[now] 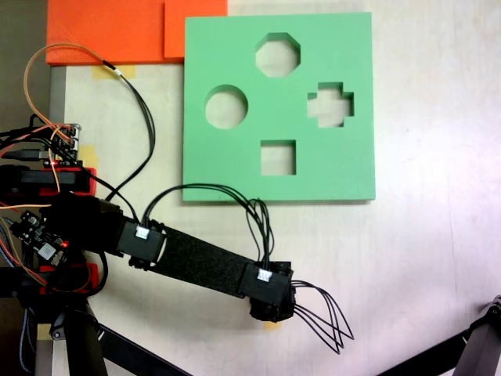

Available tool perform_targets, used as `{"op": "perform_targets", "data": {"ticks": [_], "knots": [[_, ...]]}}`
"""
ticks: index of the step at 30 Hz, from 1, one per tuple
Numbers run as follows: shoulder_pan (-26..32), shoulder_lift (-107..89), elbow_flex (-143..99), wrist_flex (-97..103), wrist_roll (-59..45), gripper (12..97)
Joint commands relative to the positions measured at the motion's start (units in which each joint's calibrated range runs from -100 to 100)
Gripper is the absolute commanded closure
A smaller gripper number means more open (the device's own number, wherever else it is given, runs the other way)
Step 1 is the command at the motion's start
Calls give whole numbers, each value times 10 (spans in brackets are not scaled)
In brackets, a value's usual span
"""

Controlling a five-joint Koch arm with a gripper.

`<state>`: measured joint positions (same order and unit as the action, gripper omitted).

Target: Put the square block into the corresponding hole

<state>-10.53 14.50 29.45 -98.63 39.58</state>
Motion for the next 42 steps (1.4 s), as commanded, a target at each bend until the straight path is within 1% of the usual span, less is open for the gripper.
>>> {"op": "perform_targets", "data": {"ticks": [1, 4, 8, 13, 15, 21, 25, 28, 32, 42], "knots": [[0, -3, -6, -14, 1, 921], [0, -43, -6, -14, 2, 921], [4, -144, -6, -14, 11, 921], [24, -269, -14, -14, 21, 919], [40, -320, -31, -14, 34, 919], [127, -402, -44, -14, 119, 918], [187, -405, -9, -14, 208, 919], [208, -395, 12, -14, 229, 919], [218, -360, 33, -14, 237, 918], [219, -258, 86, -14, 247, 918]]}}
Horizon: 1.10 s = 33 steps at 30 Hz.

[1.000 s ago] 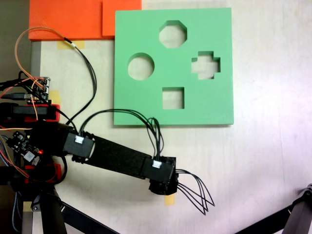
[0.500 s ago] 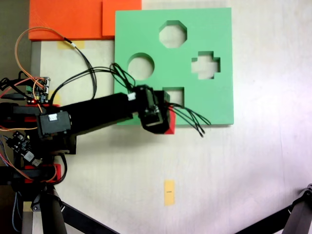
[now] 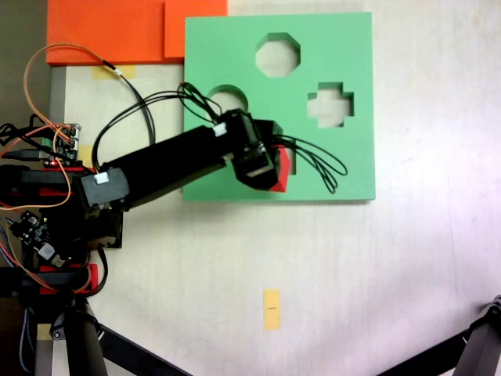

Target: Put the square block into the corresponding hole

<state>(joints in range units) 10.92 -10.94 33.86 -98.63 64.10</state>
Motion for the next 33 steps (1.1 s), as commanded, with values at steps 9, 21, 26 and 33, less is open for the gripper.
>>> {"op": "perform_targets", "data": {"ticks": [9, 21, 26, 33], "knots": [[22, 62, 64, -14, -3, 914], [25, 115, 89, -14, -3, 911], [26, 147, 119, -14, -3, 910], [34, 186, 129, -14, -3, 902]]}}
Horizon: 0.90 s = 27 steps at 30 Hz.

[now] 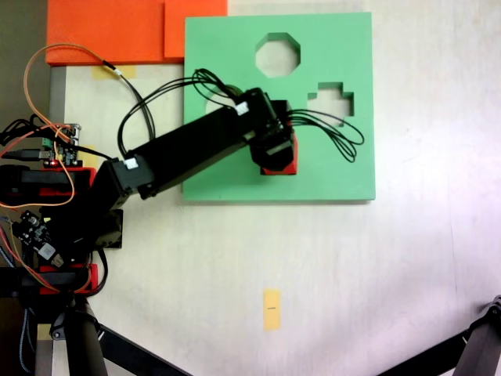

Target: Put the square block into the corresponding hole

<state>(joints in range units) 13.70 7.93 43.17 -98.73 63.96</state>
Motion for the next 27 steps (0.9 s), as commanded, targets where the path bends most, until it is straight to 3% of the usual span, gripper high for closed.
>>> {"op": "perform_targets", "data": {"ticks": [1, 27], "knots": [[7, 3, 37, -13, -1, 902], [11, -19, 12, -13, 1, 902]]}}
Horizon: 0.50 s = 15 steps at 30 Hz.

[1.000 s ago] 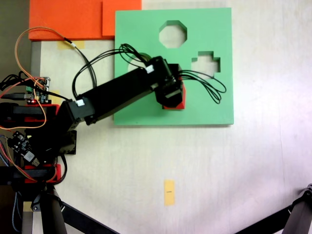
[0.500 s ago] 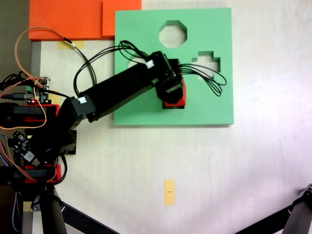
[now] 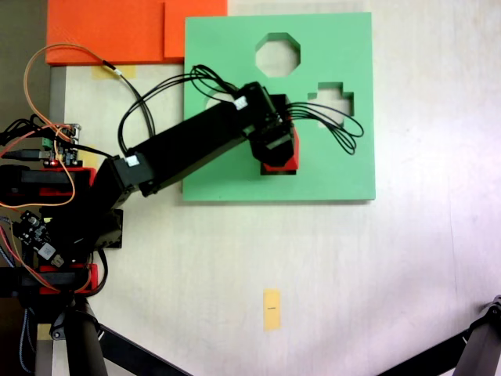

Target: Put the square block into the corresponding hole

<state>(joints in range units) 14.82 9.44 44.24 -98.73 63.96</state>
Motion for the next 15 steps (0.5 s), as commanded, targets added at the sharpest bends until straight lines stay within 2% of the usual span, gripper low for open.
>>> {"op": "perform_targets", "data": {"ticks": [1, 15], "knots": [[-1, -40, -4, -13, 1, 903], [-8, -58, -38, -13, 2, 902]]}}
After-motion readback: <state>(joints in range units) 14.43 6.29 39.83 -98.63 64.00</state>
